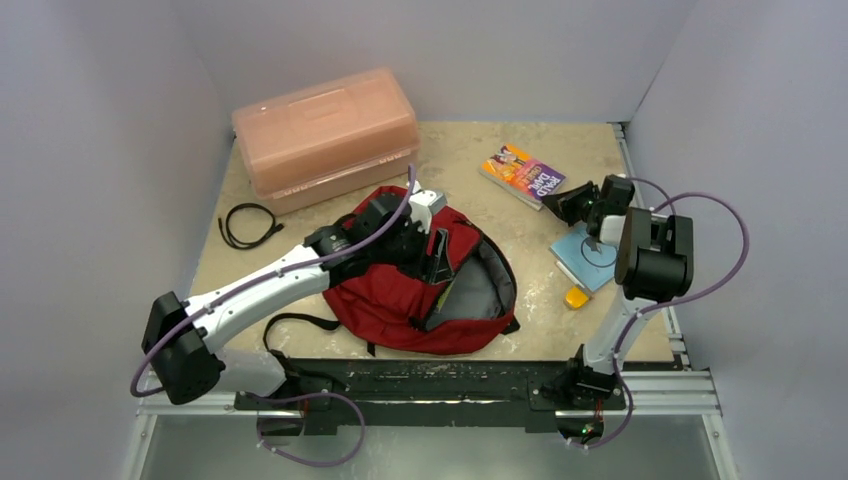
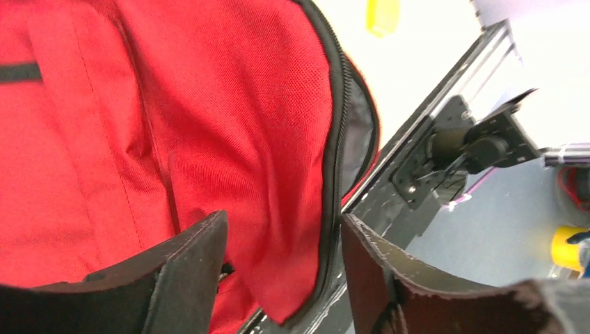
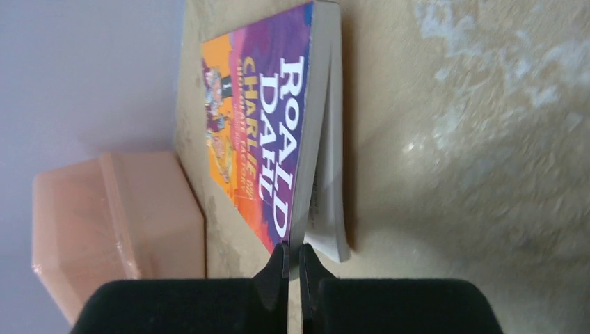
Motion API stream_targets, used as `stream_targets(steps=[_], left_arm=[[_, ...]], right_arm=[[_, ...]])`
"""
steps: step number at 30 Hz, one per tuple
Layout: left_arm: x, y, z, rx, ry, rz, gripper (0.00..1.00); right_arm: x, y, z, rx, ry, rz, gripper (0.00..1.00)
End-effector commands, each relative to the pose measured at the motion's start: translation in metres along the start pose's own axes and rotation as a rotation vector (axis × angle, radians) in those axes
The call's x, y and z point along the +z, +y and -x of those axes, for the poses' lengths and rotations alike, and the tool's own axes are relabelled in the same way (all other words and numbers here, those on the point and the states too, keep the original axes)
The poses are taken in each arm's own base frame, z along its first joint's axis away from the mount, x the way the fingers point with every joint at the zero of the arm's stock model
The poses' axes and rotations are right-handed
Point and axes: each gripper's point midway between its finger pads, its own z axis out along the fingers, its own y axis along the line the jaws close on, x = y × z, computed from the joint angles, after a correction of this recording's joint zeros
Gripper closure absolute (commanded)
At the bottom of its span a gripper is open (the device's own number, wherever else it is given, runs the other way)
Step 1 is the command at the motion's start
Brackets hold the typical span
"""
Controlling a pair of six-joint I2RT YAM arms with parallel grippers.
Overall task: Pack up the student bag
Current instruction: Pick up the book from the center of the board.
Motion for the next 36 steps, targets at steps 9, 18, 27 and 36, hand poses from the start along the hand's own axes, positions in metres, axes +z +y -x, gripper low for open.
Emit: stream_targets(steps=[9,18,27,36], left_arm=[[-0.010,-0.032,0.151,-0.253,-0.315,-0.017,0.24],[0.072,-0.018,0.217,-0.362,-0.302,-0.157,0.09],[0.104,0.025,0.227,0.714,-0.503,0.126,0.09],[0.147,0.035,0.227,1.169,-0.525,0.208,0.00]], right_arm=[[-0.061,0.097,-0.026,0.097,0.057,0.275,1.00],[-0.071,0.122,-0.042,0.091,0.105,0.340,1.00],[-0.074,0.127,-0.049,0.061,0.131,0.316,1.00],[-0.081,0.140,-0.049,0.119,0.151,0.330,1.00]])
